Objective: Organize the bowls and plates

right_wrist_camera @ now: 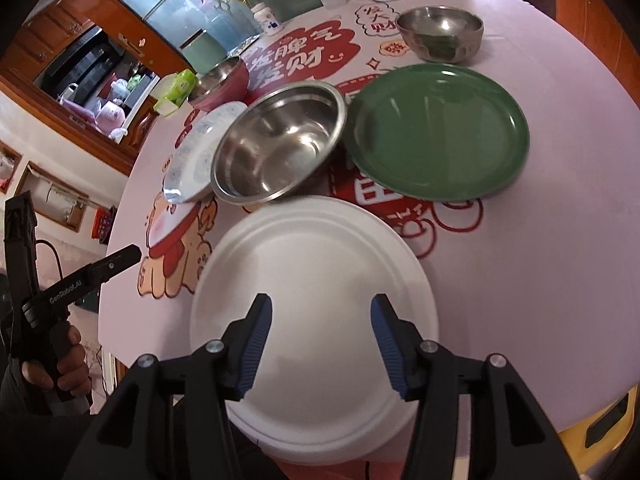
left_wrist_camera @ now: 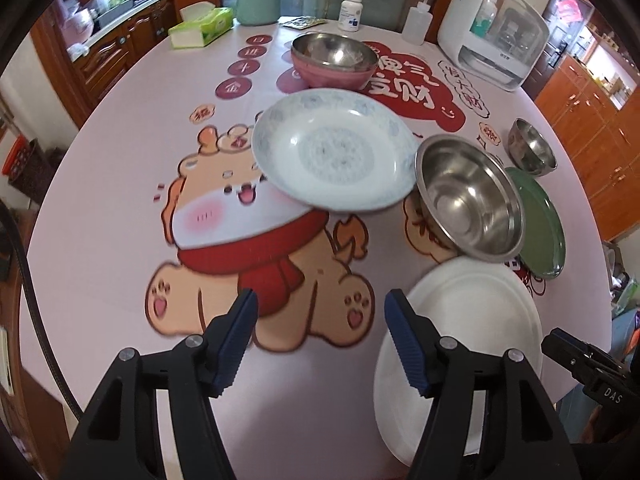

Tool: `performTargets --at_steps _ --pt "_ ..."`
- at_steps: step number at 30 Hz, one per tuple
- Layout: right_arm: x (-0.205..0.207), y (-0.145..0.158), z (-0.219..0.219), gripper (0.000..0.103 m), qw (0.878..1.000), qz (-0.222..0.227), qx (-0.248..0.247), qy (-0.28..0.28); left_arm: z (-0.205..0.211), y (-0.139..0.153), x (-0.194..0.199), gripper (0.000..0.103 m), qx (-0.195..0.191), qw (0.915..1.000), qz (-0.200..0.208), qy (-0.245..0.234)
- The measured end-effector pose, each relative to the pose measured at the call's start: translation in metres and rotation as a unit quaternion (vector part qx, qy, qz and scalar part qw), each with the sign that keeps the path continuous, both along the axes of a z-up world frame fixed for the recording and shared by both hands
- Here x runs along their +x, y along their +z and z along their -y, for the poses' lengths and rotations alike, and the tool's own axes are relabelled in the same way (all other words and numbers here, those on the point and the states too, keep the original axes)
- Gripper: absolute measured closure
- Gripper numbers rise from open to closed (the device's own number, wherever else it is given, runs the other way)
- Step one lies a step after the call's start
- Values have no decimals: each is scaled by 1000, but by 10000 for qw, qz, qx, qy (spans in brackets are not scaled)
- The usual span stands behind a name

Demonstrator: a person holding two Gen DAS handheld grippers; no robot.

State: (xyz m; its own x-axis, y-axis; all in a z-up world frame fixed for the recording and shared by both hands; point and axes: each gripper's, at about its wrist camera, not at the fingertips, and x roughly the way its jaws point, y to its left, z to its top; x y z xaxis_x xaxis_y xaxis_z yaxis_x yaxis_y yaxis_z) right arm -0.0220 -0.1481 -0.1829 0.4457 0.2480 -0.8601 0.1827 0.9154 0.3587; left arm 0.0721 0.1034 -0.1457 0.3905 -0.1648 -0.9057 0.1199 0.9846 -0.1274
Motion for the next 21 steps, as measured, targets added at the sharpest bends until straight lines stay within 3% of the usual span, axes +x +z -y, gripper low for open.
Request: performTargets --at_steps 12,21 --pt "-7 4 -59 51 9954 170 -27 -940 -24 7 39 39 -81 9942 90 -1069" --pt "-4 6 -109 51 9910 396 26 -1280 -54 19 57 36 -71 9887 338 -1460"
